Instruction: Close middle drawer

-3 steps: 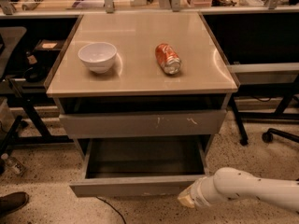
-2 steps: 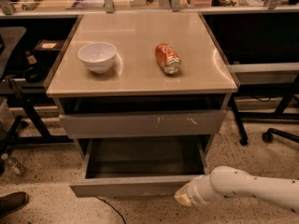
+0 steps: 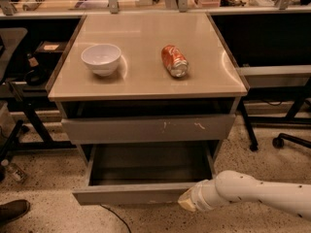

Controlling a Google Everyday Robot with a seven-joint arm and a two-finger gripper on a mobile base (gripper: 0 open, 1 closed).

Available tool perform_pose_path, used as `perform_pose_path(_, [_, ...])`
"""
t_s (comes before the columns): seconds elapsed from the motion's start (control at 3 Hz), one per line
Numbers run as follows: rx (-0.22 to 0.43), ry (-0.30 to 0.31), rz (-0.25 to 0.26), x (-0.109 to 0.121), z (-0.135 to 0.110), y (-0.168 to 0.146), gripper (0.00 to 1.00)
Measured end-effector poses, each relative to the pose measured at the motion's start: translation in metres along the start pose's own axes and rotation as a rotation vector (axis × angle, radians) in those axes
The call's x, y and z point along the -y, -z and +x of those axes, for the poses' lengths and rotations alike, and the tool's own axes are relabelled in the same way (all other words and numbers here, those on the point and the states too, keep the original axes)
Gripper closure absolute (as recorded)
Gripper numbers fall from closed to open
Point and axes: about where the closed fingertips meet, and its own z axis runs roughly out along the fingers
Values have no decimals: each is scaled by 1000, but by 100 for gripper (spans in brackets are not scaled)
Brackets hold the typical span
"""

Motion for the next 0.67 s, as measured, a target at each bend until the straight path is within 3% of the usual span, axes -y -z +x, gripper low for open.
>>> perform_pose_path(0.33, [5,21,1,3,-10,-6,100])
perform_pose_path(0.67, [9,27,2,5,-17,-9,89])
